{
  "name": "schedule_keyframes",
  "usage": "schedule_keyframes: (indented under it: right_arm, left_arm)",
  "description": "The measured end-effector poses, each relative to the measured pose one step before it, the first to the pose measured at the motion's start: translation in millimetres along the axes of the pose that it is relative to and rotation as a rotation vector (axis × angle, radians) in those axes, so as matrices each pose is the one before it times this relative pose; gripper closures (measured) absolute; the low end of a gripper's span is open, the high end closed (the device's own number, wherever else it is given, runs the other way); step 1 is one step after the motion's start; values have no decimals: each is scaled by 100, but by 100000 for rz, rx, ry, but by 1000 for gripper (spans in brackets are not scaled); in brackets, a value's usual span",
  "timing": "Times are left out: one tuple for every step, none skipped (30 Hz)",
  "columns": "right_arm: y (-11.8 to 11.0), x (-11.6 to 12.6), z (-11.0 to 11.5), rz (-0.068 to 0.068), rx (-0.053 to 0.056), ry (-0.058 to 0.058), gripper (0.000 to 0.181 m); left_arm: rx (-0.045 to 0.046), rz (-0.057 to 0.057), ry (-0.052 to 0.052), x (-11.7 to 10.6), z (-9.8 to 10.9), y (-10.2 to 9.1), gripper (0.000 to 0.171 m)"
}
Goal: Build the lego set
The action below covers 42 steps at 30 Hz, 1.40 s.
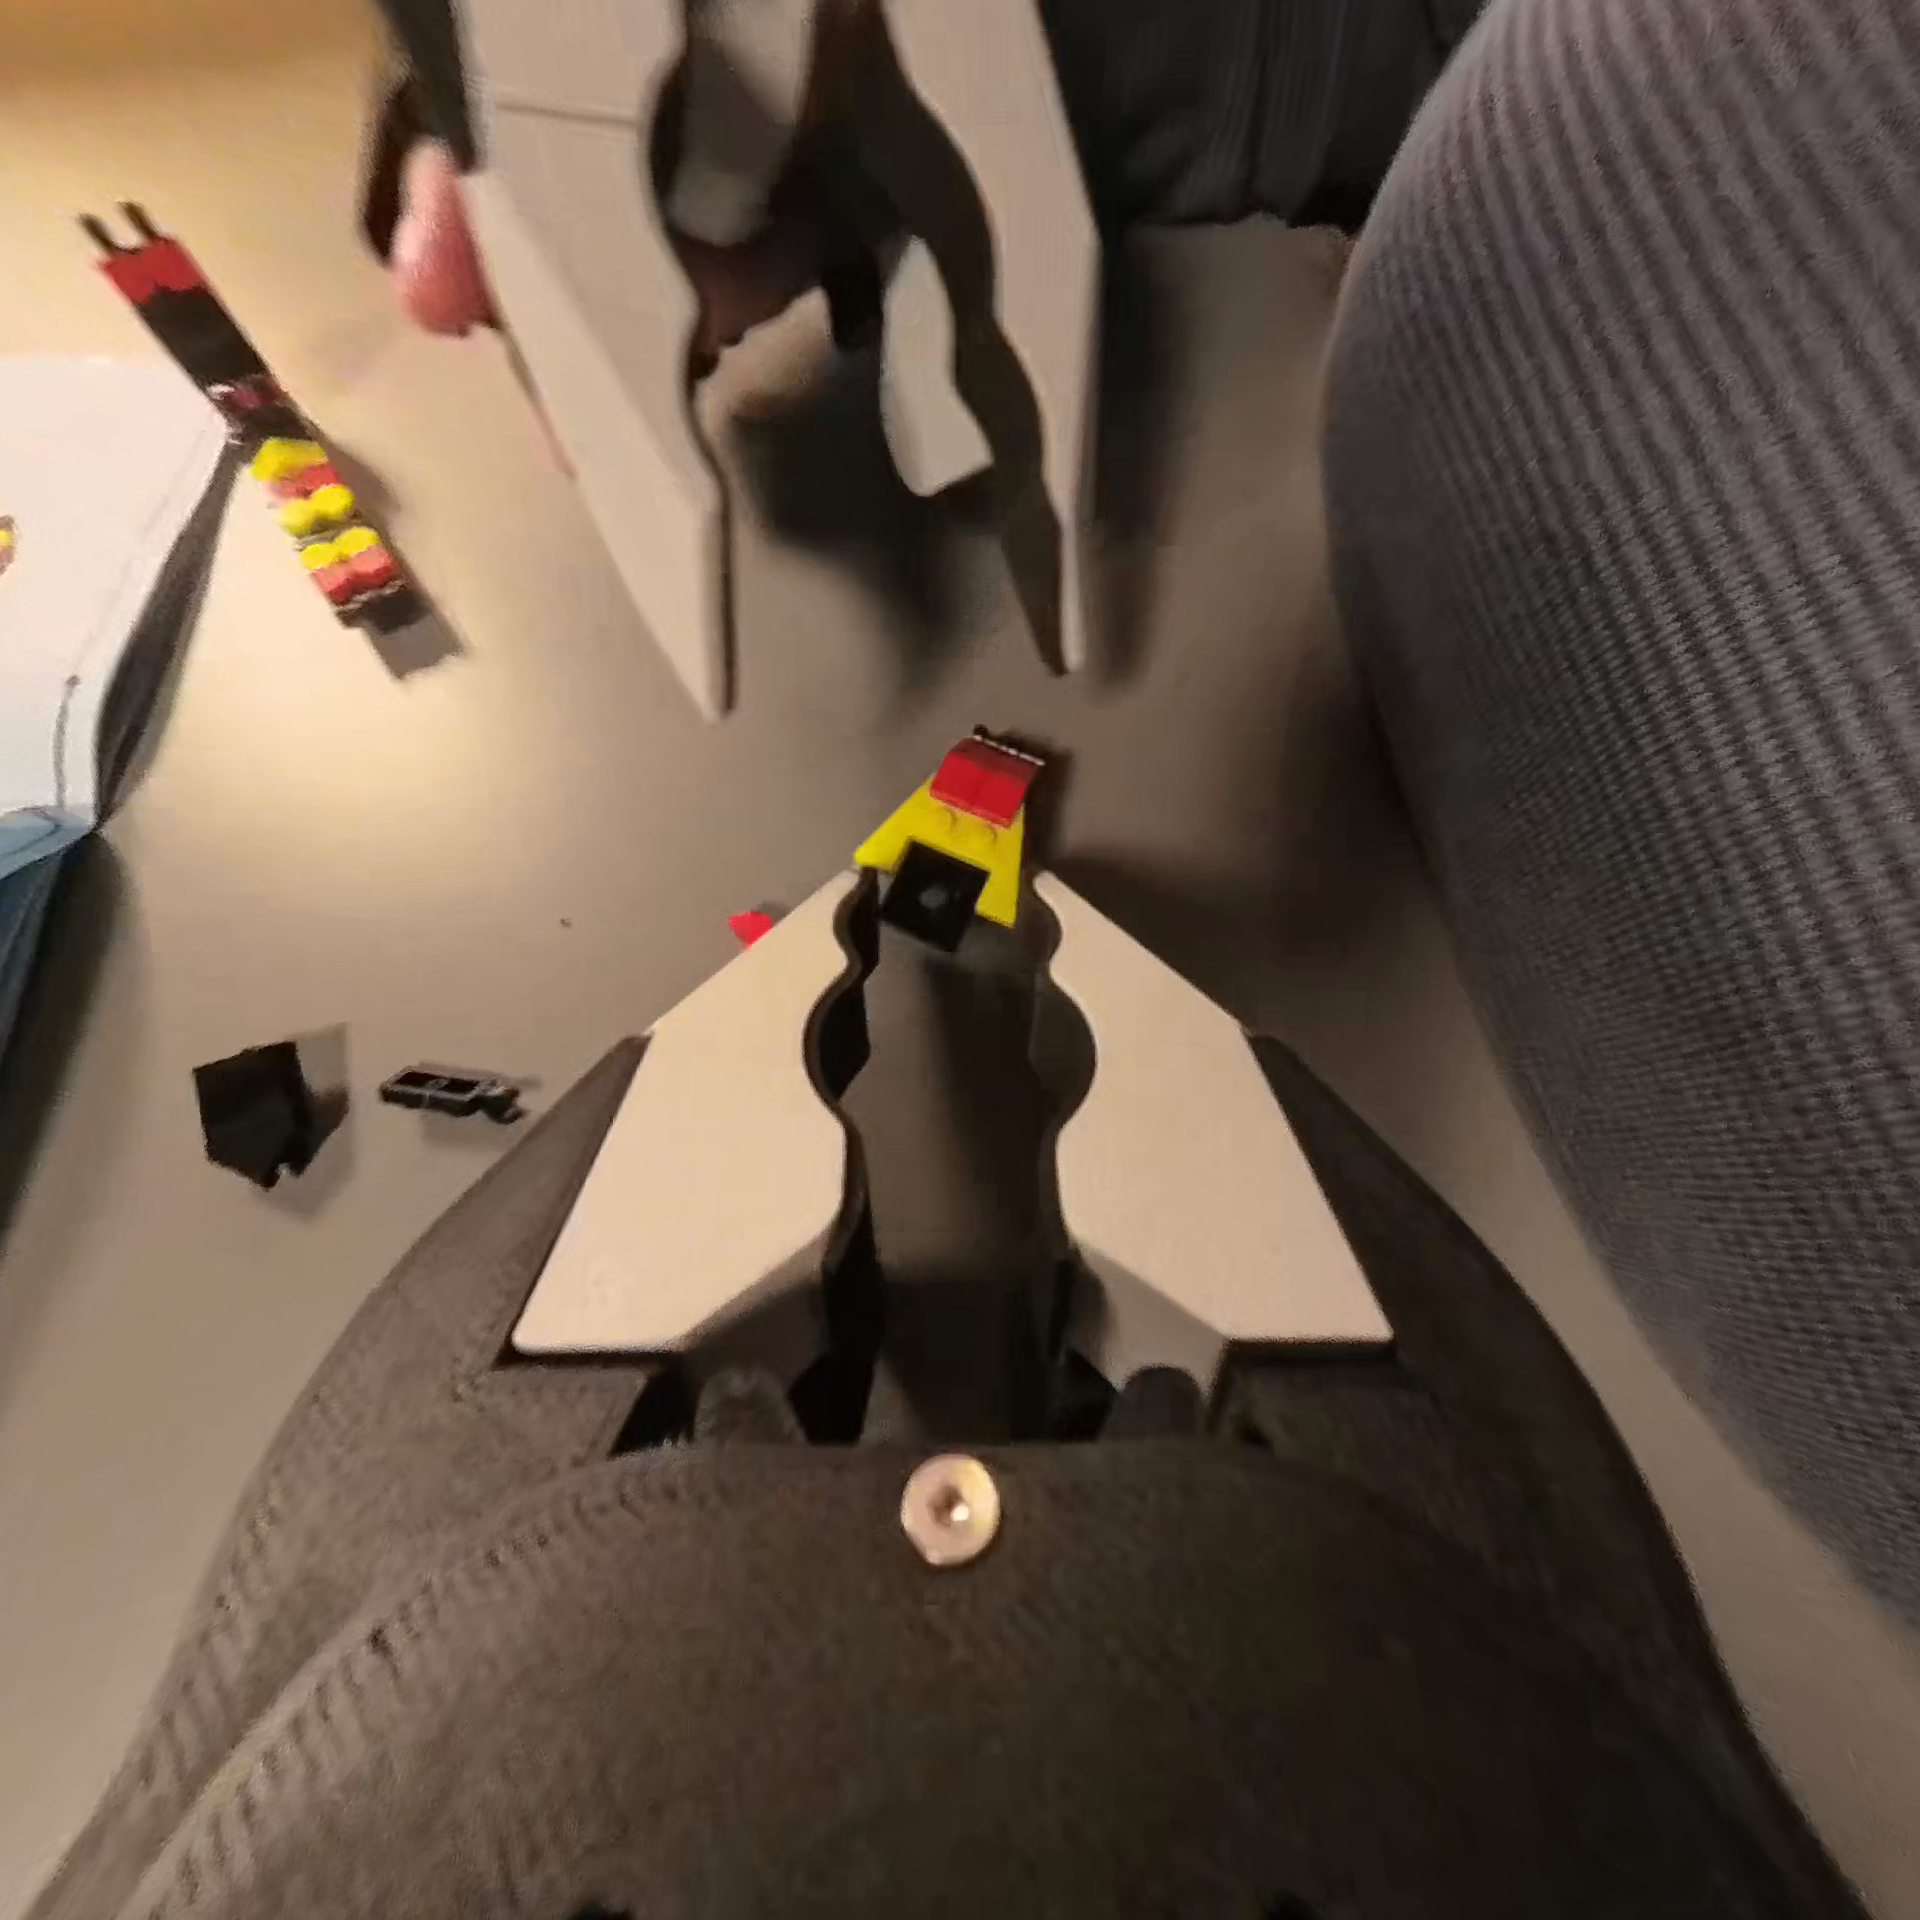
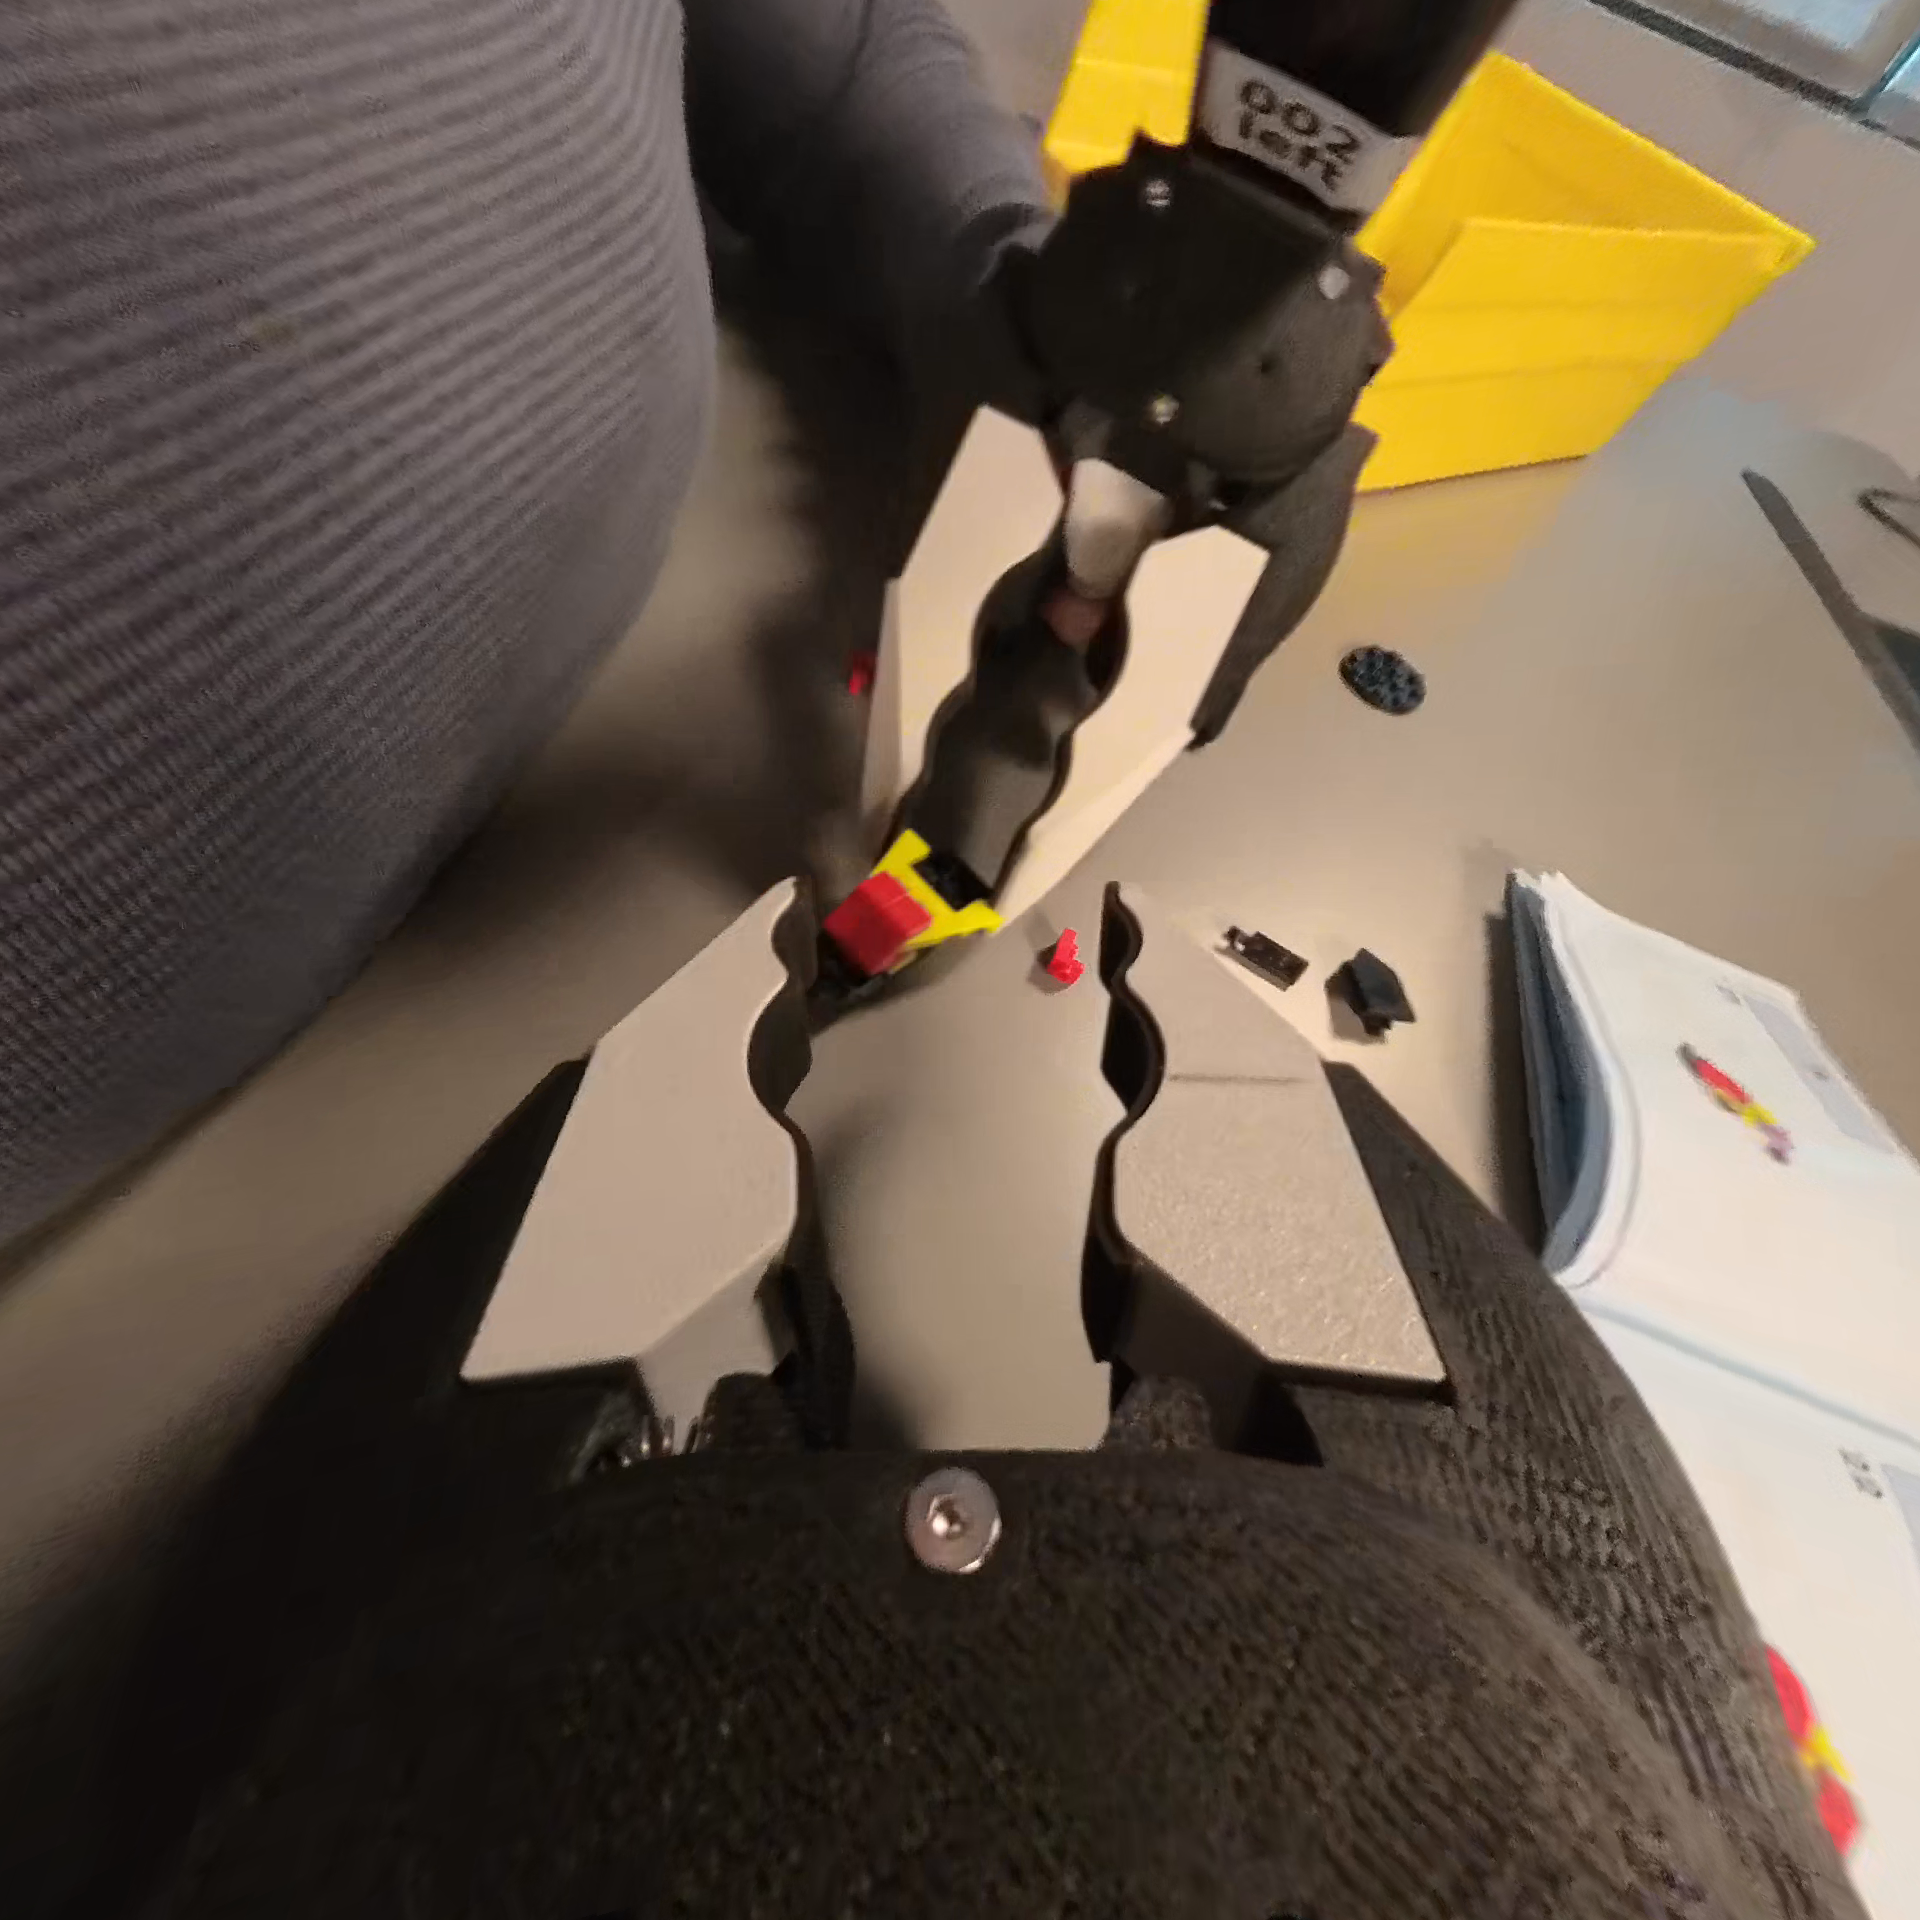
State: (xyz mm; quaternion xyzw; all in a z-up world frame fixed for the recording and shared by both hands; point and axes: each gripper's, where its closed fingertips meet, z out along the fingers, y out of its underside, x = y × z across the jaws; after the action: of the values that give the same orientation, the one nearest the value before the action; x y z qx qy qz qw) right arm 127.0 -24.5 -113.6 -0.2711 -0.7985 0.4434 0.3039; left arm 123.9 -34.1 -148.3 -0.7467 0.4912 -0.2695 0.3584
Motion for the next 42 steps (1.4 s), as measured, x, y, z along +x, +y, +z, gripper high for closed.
schedule_keyframes:
  right_arm:
    - [-121, -4, -106, -4535, -374, 2333, 123]
    - [-194, 81, -162, -5183, 88, 3165, 120]
    - [-320, 204, -183, -5568, 682, 4035, 116]
    - [-424, 354, -155, -5686, 1131, 5095, 112]
    - [-470, 368, -74, -5707, 1317, 5194, 106]
    - [-430, 31, 70, -5468, 1149, 2818, 101]
    - [-267, -150, 172, -4396, 28, 1299, 102]
    - [-200, -239, 233, -3472, -434, 298, 105]
    - [-323, -283, 199, -2665, 457, -263, 111]
    - [-478, -226, 109, -1762, 1613, -437, 118]
    - [-513, -99, 17, -536, 2164, -261, 124]
    - [-405, -1, -35, 620, 1884, -342, 128]
    - [-240, 13, -58, 1312, 1280, -643, 131]
    - [-131, -47, -90, 1431, 848, -1292, 136]
    - [-57, -72, -86, 1093, 607, -1376, 143]
    - [-40, -83, -59, 749, 487, -1191, 147]
    - [-57, -191, -42, 636, 273, -1857, 151]
    - [-83, -241, -17, 281, 77, -2072, 161]
    - [-65, -132, -6, -211, -95, -1081, 163]
    - [-5, -69, 27, -363, -317, -664, 164]
    - [-22, -59, 23, -583, 58, -430, 164]
    - [-33, -36, 80, -1283, 324, 171, 163]
    - [151, -75, 166, -1646, -971, 90, 153]
    - [306, -136, 213, -704, -2003, -624, 148]
    - [176, -143, 136, 228, -1023, -1132, 156]
    - [-6, 3, 0, 958, 542, -686, 162]
    - [24, -69, -38, 2355, 346, -1861, 162]
    - [80, 149, -76, 2710, -300, -761, 162]
    - [32, 381, -111, 1209, -191, 773, 163]
    - [127, 541, -115, 1100, -695, 1484, 163]
    - [513, 635, -22, 2488, -3095, 1607, 163]
    - [843, 450, 97, 2765, -5183, 531, 163]
    - [822, 43, 193, 1978, -4719, -1577, 163]
    - [652, -49, 271, 2502, -3559, -1686, 163]
    - [508, -78, 303, 2795, -2549, -1667, 163]
    - [294, -42, 270, 1391, -1044, -986, 162]
    - [192, 26, 223, 92, -430, -167, 163]
    - [259, 27, 202, -40, -1349, -209, 162]
    - [245, -7, 171, -127, -1795, -488, 162]
    - [148, 53, 161, -139, -1517, -11, 162]
    - [163, 112, 176, 833, -1892, 105, 162]
    - [252, 107, 197, 1862, -2418, -381, 162]
  left_arm:
    - [3343, -2740, 432, -155, -355, -378, 146]
    - [4463, -4054, 1835, -49, -403, -526, 146]
    - [5362, -5109, 3311, 84, -433, -677, 146]
    - [5376, -5816, 4738, 243, -406, -711, 146]
    - [5204, -6006, 5573, 371, -334, -715, 146]
    - [5103, -5365, 6115, 498, -266, -696, 146]
    - [4227, -4450, 5505, 492, -162, -558, 146]
    - [2512, -3312, 4168, 386, -53, -310, 146]
    - [619, -1743, 1910, 154, 55, -27, 146]
    - [-904, -181, 37, -44, 109, 206, 146]
    - [-1908, 650, -198, -27, 126, 318, 146]
    - [-1205, 616, 606, 145, 123, 191, 146]
    - [-730, 300, 843, 171, 74, 78, 146]
    - [-543, 73, 526, 89, 60, 75, 146]
    - [-565, -466, 342, -2, 30, 107, 146]
    - [0, -895, 913, 55, 14, 11, 146]
    - [560, -1065, 792, 30, -16, -64, 146]
    - [409, -1033, 178, -73, -34, -40, 146]
    - [43, -806, 762, 28, -17, -3, 146]
    - [-289, -718, 614, 23, 28, 52, 146]
    - [-372, -396, 269, 10, 56, 69, 146]
    - [184, -127, 455, 41, 6, -33, 146]
    - [660, -629, 497, 19, -11, -81, 146]
    - [395, -1123, 894, 34, -10, -41, 146]
    - [-354, -1269, 757, -30, 14, 56, 147]
    - [-1656, -1022, 669, -2, 107, 246, 147]
    - [-1039, -242, 237, 25, 130, 129, 147]
    - [-12, 68, -837, -83, 24, -1, 147]
    - [1147, 406, -952, -67, -125, -154, 147]
    - [1770, 2227, -1340, -12, -298, -237, 147]
    - [1871, 4262, -4959, -371, -503, -296, 147]
    - [1310, 4718, -8242, -805, -669, -306, 146]
    - [-1215, 4413, -10217, -1164, -685, 11, 145]
    - [-3080, 4538, -8966, -1041, -468, 319, 141]
    - [-4125, 2859, -7395, -900, -160, 523, 138]
    - [-4625, 925, -3671, -444, 170, 645, 133]
    - [-4092, -432, 24, 59, 387, 610, 130]
    - [-3207, -1000, 1054, 183, 472, 538, 129]
    - [-2881, -622, 460, 87, 446, 524, 127]
    - [-3347, -114, -548, -55, 260, 448, 126]
    - [-1536, 654, -789, -33, 98, 172, 124]
    - [274, 975, -1048, -56, -10, -16, 123]
